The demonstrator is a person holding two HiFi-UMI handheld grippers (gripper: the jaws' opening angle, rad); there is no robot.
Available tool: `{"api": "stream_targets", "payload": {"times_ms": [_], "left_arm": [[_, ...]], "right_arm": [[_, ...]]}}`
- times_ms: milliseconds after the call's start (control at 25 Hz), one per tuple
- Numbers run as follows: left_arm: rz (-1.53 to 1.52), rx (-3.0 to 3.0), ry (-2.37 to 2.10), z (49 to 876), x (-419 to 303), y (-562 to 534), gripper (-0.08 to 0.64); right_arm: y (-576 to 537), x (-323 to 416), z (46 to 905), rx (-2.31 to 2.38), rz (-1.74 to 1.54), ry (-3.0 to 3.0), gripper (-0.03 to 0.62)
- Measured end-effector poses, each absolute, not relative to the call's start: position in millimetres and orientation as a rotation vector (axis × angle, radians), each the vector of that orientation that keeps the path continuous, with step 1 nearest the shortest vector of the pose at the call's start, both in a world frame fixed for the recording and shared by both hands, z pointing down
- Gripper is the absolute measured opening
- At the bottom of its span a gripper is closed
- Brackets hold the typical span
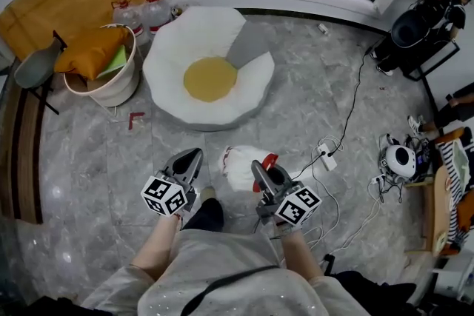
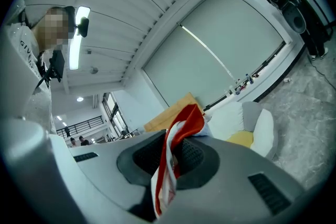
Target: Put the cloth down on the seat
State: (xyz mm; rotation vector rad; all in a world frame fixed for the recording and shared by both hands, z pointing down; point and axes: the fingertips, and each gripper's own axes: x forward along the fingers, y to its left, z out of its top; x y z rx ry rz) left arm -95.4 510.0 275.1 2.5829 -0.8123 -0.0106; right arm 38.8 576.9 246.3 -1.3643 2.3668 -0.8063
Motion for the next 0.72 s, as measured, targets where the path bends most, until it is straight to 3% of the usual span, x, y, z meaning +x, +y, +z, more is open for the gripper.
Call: {"api": "stream_targets", "payload": {"times_ms": [720], "left_arm": [[-0.021,2.629,-0.789,271.3,-95.6,364.1,0.014]], "right_arm": [[421.6,56.8,231.7,-1.326,-0.799,2.149,0.054]]}}
